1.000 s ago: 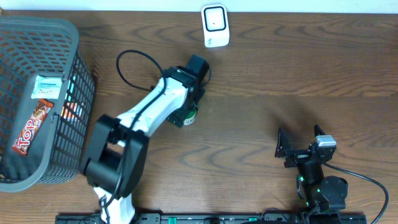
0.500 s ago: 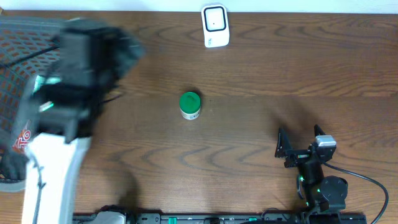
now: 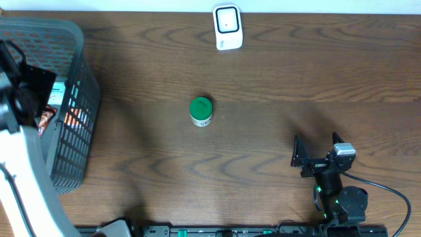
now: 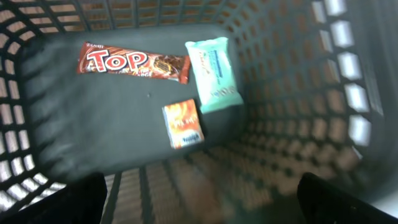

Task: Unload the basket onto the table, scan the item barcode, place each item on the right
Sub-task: 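Return the left gripper into the basket and grasp the orange tissue pack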

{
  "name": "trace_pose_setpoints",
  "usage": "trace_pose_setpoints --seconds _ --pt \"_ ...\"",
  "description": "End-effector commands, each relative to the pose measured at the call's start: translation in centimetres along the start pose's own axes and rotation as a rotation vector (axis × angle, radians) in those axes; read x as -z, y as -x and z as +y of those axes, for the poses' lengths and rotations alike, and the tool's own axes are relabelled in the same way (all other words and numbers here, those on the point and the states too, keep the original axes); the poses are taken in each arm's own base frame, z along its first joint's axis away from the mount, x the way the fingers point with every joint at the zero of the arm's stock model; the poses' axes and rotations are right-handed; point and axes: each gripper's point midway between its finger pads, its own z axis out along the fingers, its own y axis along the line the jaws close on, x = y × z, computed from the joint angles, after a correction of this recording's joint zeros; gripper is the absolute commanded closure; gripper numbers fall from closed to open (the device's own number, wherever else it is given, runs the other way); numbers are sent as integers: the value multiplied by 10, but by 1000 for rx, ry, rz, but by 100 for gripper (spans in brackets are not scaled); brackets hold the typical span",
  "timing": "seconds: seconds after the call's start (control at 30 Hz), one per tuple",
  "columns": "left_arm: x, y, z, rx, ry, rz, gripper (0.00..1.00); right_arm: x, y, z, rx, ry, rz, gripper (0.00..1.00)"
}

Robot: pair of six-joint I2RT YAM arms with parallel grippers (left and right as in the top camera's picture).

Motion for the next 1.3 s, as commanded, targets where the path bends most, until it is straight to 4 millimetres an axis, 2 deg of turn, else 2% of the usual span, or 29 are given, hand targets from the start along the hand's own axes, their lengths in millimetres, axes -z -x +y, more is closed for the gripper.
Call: trace_pose_setpoints --seconds 0.0,0.2,0.3,0.67,0.7,0.93,1.13,1.2,1.27 --pt "-52 1 9 -13 117 58 2 0 -1 1 -11 3 1 1" --pt "-116 -16 21 5 261 169 2 0 -1 1 -11 3 1 1" --pt "-140 -27 27 30 321 212 2 0 -1 1 -11 3 1 1" --pt "-209 -58 40 22 426 317 2 0 -1 1 -11 3 1 1" --pt "-218 -67 40 27 423 355 2 0 -1 1 -11 3 1 1" --pt "-236 -95 47 32 455 466 2 0 -1 1 -11 3 1 1" --pt "-240 -104 56 26 490 495 1 0 -1 1 -11 3 1 1" --pt "-239 -104 57 25 494 498 21 0 -1 1 -11 3 1 1" --pt "-239 -105 57 25 496 500 27 0 -1 1 -11 3 1 1"
